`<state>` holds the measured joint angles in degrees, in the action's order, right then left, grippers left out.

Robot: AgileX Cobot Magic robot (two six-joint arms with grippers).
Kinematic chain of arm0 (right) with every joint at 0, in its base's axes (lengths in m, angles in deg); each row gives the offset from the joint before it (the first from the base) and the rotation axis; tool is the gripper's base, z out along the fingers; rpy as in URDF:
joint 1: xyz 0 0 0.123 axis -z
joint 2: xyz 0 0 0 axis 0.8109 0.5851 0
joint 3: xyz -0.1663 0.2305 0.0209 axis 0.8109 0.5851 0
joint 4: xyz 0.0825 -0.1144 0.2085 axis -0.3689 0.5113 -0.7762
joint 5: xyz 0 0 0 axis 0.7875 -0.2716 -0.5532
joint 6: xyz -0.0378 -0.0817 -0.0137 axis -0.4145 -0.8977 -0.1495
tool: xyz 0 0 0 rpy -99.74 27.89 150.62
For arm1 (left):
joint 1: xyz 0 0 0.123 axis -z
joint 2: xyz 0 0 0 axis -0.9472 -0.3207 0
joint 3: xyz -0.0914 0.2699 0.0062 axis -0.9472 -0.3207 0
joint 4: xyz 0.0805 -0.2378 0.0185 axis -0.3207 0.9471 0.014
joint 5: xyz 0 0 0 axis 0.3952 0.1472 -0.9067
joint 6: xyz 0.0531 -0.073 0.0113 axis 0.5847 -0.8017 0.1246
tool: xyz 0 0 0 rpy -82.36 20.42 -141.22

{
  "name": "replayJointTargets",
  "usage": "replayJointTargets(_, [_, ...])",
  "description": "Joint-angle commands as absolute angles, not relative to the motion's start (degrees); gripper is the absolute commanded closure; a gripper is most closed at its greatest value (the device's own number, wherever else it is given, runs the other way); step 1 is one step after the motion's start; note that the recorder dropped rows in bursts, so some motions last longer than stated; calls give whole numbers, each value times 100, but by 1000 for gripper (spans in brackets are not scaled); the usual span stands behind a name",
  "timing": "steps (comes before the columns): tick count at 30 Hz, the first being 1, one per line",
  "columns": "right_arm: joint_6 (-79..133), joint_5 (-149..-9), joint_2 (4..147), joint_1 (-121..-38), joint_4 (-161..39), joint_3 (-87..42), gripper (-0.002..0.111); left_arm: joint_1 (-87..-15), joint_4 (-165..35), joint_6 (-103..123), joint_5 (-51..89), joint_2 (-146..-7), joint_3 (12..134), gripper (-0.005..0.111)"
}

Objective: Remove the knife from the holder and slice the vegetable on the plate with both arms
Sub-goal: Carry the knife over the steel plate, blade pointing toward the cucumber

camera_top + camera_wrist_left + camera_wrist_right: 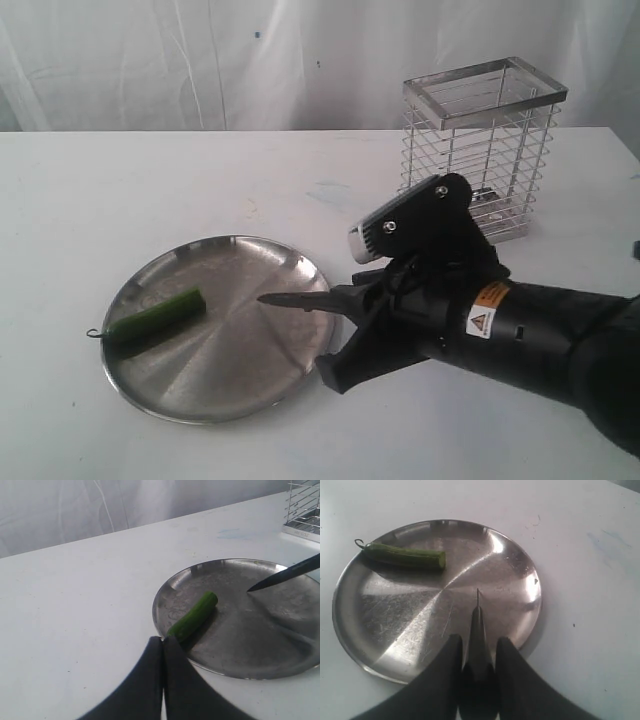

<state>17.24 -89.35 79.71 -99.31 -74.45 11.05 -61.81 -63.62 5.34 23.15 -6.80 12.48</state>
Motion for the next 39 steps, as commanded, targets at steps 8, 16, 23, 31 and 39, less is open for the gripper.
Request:
replayJointTargets(8, [1771,-9373,9039,-10046,-7461,1097,108,-6192,-6383,494,2338,-654,1234,107])
replayJointTargets(16, [1675,-8899,9443,-10046,-7438,948,108,-6192,-6383,494,2338,-654,1234,107])
replayJointTargets(23, [1419,-8180,9632,-10046,-7438,564,108,-6192,-6383,494,2338,-654,1234,107])
replayJointTargets(31, [1293,-7679,9911,-10046,-7438,259,108,-6192,-6383,494,2338,-654,1234,107])
replayJointTargets(39, [1293,-7388,10025,-10046,-7388,39,108,-6192,-6383,494,2338,-654,1234,107])
